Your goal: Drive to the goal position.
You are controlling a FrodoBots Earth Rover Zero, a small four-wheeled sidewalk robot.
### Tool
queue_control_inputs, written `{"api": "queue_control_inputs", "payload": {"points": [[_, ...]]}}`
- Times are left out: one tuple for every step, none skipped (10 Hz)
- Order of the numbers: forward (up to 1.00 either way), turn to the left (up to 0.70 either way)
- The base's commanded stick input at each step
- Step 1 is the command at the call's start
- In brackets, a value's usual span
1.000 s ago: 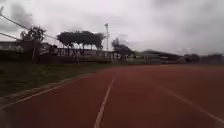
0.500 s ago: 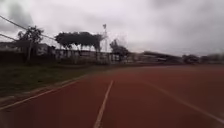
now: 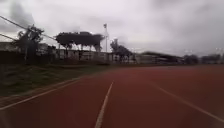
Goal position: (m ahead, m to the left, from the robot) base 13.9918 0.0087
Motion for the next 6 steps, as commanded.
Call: {"api": "queue_control_inputs", "payload": {"points": [[0.50,0.00],[0.50,0.00],[0.50,0.00],[0.50,0.00],[0.50,0.00],[0.50,0.00]]}}
